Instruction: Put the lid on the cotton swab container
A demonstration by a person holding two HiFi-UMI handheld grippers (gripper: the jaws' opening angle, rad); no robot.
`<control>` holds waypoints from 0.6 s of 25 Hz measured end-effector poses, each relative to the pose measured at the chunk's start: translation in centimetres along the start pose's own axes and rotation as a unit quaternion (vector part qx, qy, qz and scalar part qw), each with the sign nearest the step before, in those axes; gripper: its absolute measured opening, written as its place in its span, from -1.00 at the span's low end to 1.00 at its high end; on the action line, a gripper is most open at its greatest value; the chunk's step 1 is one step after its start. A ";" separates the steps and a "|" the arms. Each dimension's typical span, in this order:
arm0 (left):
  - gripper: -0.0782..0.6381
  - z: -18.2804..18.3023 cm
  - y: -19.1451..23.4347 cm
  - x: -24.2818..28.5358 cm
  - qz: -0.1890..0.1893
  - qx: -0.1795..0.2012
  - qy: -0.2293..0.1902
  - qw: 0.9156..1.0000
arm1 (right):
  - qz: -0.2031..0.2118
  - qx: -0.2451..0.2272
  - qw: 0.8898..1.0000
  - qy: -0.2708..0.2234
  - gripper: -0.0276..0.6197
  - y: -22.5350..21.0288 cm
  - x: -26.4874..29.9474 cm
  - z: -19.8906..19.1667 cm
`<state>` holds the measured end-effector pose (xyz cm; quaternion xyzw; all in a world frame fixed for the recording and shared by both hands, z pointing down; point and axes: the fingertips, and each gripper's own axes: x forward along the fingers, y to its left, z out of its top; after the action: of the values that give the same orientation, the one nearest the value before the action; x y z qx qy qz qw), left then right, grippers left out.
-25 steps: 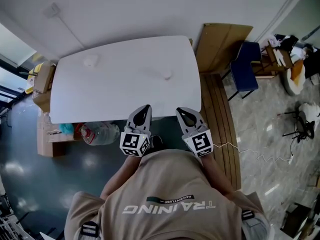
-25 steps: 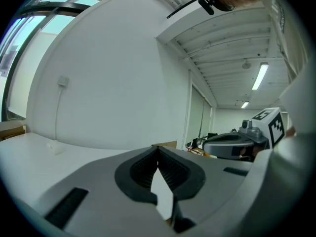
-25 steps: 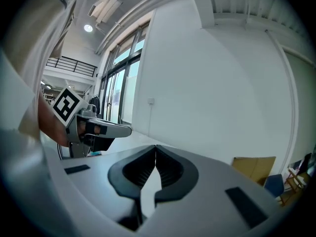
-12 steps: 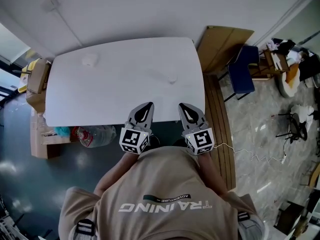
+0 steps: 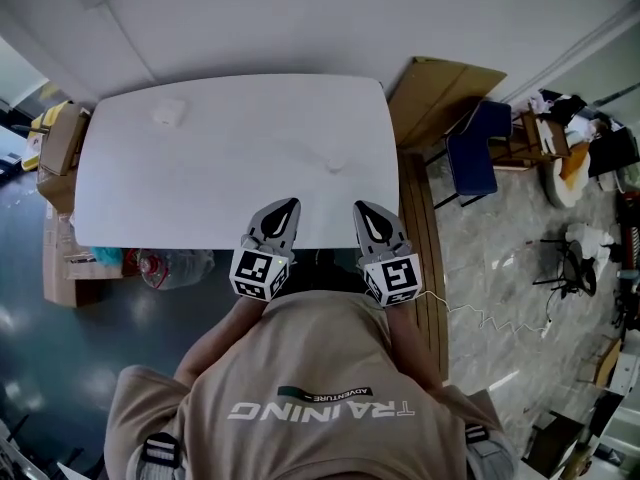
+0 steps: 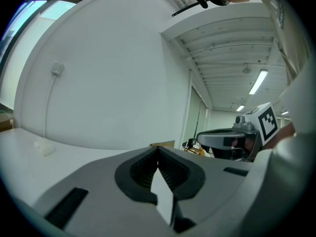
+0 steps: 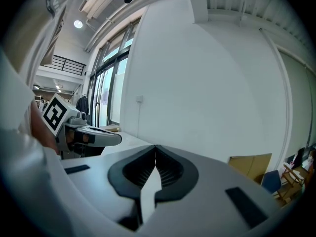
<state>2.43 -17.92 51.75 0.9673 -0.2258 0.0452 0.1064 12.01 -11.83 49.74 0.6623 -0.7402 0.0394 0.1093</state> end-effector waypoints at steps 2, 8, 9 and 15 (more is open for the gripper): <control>-0.75 0.1 0.1 0.9 0.006 0.000 0.000 1.000 | 0.008 0.001 1.000 -0.001 -0.86 -0.8 0.7 -0.3; -0.75 1.7 0.2 3.4 0.029 0.011 -0.008 0.999 | 0.028 0.009 0.999 -0.014 -0.86 -4.0 2.5 -0.3; -0.75 2.0 0.3 3.9 0.032 0.014 -0.010 0.999 | 0.030 0.010 0.999 -0.016 -0.86 -4.6 2.8 -0.2; -0.75 2.7 0.3 6.4 0.055 0.021 -0.006 0.998 | 0.042 0.019 0.999 -0.028 -0.86 -8.5 4.3 -0.2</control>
<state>8.14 -21.49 50.07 0.9556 -0.2784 0.0500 0.0822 20.05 -16.99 50.12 0.6335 -0.7692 0.0396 0.0741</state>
